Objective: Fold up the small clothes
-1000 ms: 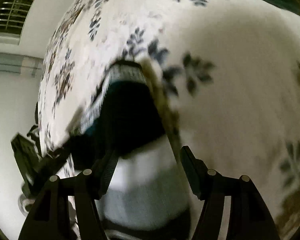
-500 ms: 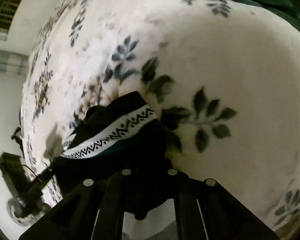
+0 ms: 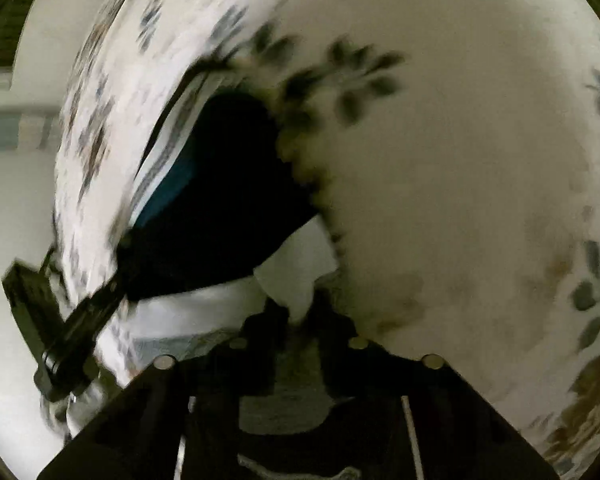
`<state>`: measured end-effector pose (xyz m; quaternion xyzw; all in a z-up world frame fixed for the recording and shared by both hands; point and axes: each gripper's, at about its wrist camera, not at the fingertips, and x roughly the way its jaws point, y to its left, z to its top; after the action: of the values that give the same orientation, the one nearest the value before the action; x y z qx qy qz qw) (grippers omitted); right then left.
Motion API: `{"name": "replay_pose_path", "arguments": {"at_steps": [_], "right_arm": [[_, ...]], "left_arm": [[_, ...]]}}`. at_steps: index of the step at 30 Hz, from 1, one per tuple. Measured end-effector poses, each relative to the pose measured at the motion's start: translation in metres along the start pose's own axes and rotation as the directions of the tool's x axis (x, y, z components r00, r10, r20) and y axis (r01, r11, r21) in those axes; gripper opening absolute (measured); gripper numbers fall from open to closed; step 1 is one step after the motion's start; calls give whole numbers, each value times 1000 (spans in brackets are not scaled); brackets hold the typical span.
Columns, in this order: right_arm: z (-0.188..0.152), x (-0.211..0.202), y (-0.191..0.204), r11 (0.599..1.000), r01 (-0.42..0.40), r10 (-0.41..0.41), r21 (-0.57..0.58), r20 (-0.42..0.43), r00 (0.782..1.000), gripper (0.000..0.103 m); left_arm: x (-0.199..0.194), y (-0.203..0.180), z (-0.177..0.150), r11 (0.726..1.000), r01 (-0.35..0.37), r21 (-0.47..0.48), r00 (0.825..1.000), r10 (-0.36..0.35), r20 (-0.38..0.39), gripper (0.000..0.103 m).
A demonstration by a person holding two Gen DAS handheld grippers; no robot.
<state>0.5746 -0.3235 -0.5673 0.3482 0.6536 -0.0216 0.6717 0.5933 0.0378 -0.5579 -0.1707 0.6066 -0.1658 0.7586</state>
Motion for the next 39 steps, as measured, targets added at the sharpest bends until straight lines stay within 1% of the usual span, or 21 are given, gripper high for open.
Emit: {"name": "replay_pose_path", "arguments": {"at_steps": [1,2,4,6,8,10,12,14,15,19,20,22,23,24,26,27,28,31,34,37,39], "right_arm": [[4,-3,-6,999,23,-24,33,28,999,4],[7,-3,-8,998,24,-26,51,35,999,4],[9,-1,-8,998,-7,6,56,9,1000,4],[7,-5,1,1000,5,-5,8,7,1000,4],[2,-13,10,999,15,-15,-35,4,1000,13],[-8,-24,11,999,-11,11,-48,-5,1000,49],[-26,-39,9,997,-13,14,-71,1,1000,57],[-51,-52,3,994,8,-9,-110,-11,1000,57],[-64,-52,1,993,16,-19,-119,-23,1000,58],[-104,-42,-13,995,-12,5,-102,-68,998,58],[-111,-37,-19,995,-22,14,-98,-75,997,58],[-117,-21,-20,995,-36,27,-96,-90,996,58],[-121,-10,-18,993,-38,26,-113,-99,995,58],[-125,-4,-19,990,-16,2,-139,-101,995,58],[-132,9,-27,972,151,-165,-180,-65,984,57],[-132,12,-36,976,155,-167,-151,-74,983,55],[-134,12,-47,985,133,-143,-108,-88,986,55],[-142,2,-53,991,96,-105,-88,-98,990,55],[-157,-11,-59,996,56,-64,-65,-125,990,56],[-188,-30,-66,997,32,-43,-75,-143,989,62],[-213,-38,-77,998,17,-27,-63,-171,985,62]], "left_arm": [[-2,4,3,1000,-9,-10,1000,9,8,11],[-4,7,5,1000,-19,-12,1000,19,11,11],[-9,9,6,999,15,-31,1000,-15,2,12],[-16,7,4,998,44,-33,999,-44,-6,16],[-28,1,-1,999,40,-11,999,-40,-22,33],[-45,-8,-15,999,47,21,999,-47,0,39],[-65,-14,-40,998,47,42,999,-48,21,42],[-71,-16,-71,999,1,52,1000,-2,14,56],[-71,-14,-89,999,3,33,1000,-3,-7,60],[-39,-10,-125,995,52,-86,991,-62,-115,62],[-33,-14,-126,997,47,-68,993,-54,-108,62],[-22,-21,-127,999,-42,8,997,43,-72,64],[-16,-17,-127,998,-55,9,996,56,-74,64],[-12,-8,-126,999,-41,-12,996,40,-75,64],[-12,6,-127,999,9,-46,997,-12,-76,64],[-15,10,-128,999,21,-49,997,-25,-78,64],[-17,10,-129,999,19,-44,996,-23,-82,64],[-29,2,-130,1000,-4,-14,995,2,-97,64],[-61,-2,-140,1000,-22,4,998,22,-63,62],[-96,7,-177,997,-78,-7,996,78,-44,62],[-109,25,-216,992,-119,-50,990,115,-78,62]]}}
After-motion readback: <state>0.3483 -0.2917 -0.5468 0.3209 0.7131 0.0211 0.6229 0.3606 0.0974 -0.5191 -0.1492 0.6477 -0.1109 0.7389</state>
